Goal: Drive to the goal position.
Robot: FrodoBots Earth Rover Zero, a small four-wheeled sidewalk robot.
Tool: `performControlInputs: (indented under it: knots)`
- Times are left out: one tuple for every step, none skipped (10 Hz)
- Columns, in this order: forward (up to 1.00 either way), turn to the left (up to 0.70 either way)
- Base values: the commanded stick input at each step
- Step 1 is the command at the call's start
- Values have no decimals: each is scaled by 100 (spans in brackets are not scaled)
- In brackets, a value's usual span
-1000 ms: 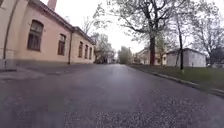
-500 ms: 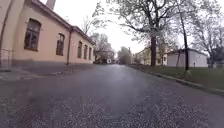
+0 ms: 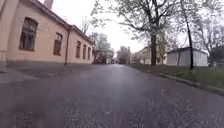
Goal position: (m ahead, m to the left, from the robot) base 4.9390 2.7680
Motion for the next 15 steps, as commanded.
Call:
performControlInputs:
  knots:
    - [85,0]
    - [85,0]
    - [85,0]
    - [85,0]
    - [85,0]
    - [85,0]
    - [85,0]
    - [85,0]
    - [85,0]
    - [85,0]
    - [85,0]
    - [85,0]
    - [85,0]
    - [85,0]
    - [85,0]
